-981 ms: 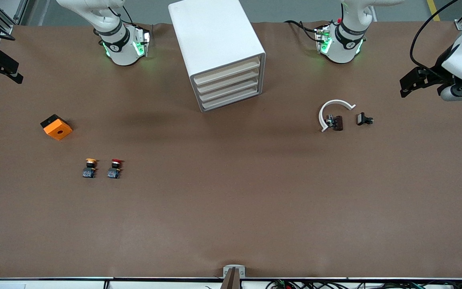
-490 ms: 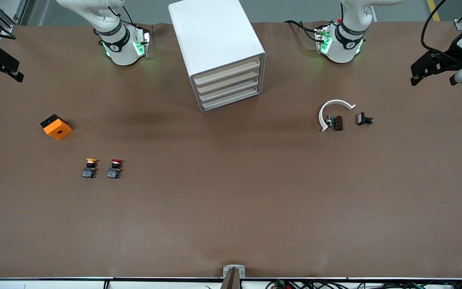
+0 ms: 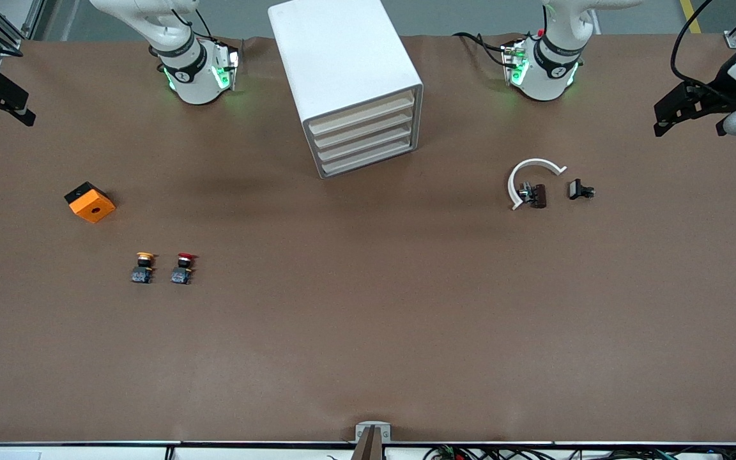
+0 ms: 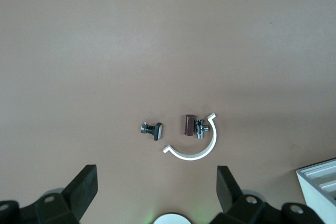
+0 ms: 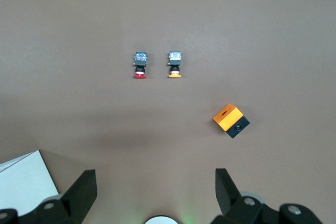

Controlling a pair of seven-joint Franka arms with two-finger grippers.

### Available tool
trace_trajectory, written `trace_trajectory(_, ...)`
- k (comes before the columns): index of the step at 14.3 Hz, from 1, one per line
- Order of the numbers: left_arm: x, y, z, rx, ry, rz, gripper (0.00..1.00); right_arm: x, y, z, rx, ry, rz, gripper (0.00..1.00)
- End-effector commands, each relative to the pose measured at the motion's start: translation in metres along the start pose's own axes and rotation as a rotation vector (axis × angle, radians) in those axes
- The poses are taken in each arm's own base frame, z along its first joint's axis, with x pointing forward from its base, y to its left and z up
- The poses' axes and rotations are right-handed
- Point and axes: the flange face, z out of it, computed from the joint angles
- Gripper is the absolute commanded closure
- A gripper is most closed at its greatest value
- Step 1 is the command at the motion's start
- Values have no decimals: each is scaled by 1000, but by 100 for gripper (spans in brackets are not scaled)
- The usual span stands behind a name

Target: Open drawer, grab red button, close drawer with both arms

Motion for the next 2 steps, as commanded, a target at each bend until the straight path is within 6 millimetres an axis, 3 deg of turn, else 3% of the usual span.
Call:
trace_trajectory(1,0,7,-5,-11,-19,-31,0,-8,5,-2,16,9,19,0)
trace_trajectory(2,-1,8,-4,-11,-24,-37,0,-7,4,-3,17,11,19,0)
